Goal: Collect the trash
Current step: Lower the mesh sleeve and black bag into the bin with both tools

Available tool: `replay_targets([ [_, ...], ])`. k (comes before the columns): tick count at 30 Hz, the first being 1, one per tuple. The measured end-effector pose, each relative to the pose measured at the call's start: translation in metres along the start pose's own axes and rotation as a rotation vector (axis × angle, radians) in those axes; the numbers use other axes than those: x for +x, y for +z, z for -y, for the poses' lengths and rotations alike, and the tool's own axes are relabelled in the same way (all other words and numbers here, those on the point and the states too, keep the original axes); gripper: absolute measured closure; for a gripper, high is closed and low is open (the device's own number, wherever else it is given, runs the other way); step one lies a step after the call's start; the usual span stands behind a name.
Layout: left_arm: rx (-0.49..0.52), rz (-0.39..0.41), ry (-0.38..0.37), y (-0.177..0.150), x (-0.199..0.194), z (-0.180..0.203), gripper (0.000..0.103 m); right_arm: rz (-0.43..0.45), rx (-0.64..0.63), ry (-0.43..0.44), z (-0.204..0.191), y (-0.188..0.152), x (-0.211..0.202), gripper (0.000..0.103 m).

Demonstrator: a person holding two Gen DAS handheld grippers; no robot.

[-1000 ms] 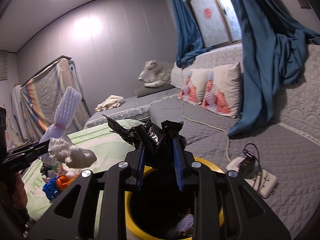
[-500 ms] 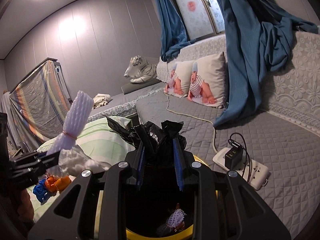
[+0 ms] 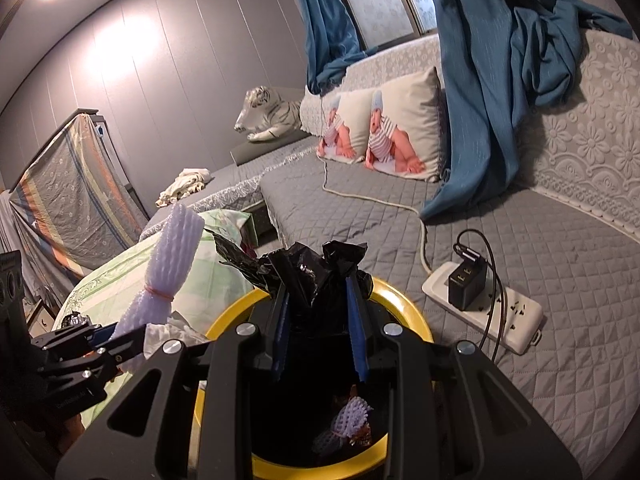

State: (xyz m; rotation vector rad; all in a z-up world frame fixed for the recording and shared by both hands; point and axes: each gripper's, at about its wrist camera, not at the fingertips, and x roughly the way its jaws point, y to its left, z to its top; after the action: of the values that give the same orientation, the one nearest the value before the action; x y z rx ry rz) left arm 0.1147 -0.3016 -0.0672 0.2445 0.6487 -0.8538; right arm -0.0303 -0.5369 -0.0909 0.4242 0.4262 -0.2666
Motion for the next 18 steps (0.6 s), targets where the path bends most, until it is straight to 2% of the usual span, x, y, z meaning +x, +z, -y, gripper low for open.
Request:
replay_targets([
  [18,-0.021,-0.072,-0.023,-0.012,0.034,0.002,0.076,-0.103,0.041,-0.033,0.013,-0.009,0.033,0.076],
])
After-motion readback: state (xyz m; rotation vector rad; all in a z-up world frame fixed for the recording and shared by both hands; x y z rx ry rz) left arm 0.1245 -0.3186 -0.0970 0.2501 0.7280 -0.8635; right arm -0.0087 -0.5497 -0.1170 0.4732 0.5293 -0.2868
